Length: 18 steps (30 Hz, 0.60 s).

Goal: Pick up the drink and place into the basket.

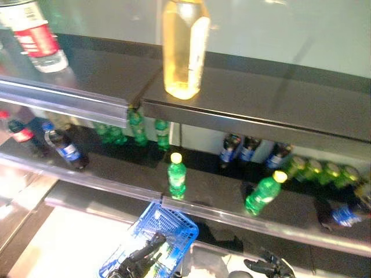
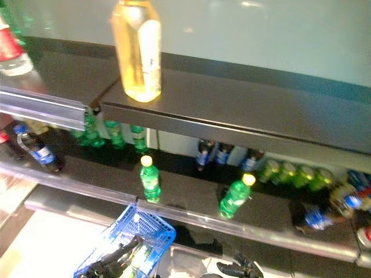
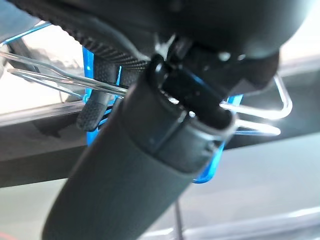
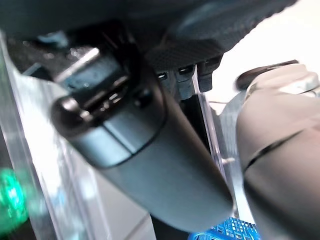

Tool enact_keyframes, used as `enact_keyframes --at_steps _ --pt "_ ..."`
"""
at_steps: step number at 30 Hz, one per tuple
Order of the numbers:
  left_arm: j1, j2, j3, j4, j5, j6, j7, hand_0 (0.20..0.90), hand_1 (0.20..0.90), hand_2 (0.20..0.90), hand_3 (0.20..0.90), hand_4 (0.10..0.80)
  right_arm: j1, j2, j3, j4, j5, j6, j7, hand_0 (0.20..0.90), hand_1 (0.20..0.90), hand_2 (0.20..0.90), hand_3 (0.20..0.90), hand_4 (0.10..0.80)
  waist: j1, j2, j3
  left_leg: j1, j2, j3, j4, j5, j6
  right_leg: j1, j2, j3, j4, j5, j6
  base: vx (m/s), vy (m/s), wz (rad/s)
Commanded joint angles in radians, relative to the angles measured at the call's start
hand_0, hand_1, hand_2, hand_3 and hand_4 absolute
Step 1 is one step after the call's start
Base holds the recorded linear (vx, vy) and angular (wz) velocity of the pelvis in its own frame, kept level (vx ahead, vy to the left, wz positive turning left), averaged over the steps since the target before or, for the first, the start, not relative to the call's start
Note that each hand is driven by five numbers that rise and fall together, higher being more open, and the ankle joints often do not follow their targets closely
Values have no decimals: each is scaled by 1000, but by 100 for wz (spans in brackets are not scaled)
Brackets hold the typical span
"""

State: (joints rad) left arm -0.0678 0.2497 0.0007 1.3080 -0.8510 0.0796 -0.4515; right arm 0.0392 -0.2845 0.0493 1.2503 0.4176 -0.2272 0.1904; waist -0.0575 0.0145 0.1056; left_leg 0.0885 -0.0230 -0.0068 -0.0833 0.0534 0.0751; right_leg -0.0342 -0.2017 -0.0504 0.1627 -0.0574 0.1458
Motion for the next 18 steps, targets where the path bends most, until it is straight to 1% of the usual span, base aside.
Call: enact_keyframes --at_steps 1,2,3,5,8,11,18 --pt "-18 71 -13 -84 -11 -51 -103 300 300 300 200 100 -104 -15 -32 -14 23 -50 -8 900 900 900 900 800 24 -29 13 -15 44 130 123 -104 -75 -12 -4 8 39 162 23 -27 -240 60" --pt "-17 72 -5 -91 0 -51 -104 300 300 300 200 100 -103 -16 -31 -19 20 -43 -11 900 900 900 900 800 34 -35 16 -32 54 121 143 -93 -86 20 1 -14 17 122 19 3 -297 48" --pt "-14 68 7 -95 -7 -50 -112 300 300 300 200 100 -103 -22 -29 -16 17 -39 -3 900 900 900 900 800 45 -43 17 -47 67 114 157 -79 -101 57 13 -27 -22 93 16 21 -244 45" --pt "-7 58 15 -111 -12 -48 -117 300 300 300 200 100 -103 -27 -29 -16 12 -34 -5 900 900 900 900 800 56 -48 17 -46 84 109 152 -70 -113 93 21 -51 -61 65 6 14 -167 31" --pt "-8 46 8 -131 12 -38 -118 300 300 300 200 100 -95 -34 -32 -19 20 -25 -21 900 900 900 900 800 62 -52 11 -43 100 99 140 -67 -121 118 25 -73 -81 49 -4 -15 -99 24" --pt "-9 36 7 -139 3 -36 -99 300 300 300 200 100 -86 -37 -39 -17 18 -33 -14 900 900 900 900 800 56 -50 9 -32 108 94 130 -69 -125 123 24 -80 -84 45 -3 -33 -32 15" --pt "4 48 21 -126 -14 -47 -102 300 300 300 200 100 -76 -31 -35 -24 -2 -37 4 900 900 900 900 800 43 -41 -1 10 119 117 89 -71 -132 138 18 -87 -116 52 5 -33 -20 -8"
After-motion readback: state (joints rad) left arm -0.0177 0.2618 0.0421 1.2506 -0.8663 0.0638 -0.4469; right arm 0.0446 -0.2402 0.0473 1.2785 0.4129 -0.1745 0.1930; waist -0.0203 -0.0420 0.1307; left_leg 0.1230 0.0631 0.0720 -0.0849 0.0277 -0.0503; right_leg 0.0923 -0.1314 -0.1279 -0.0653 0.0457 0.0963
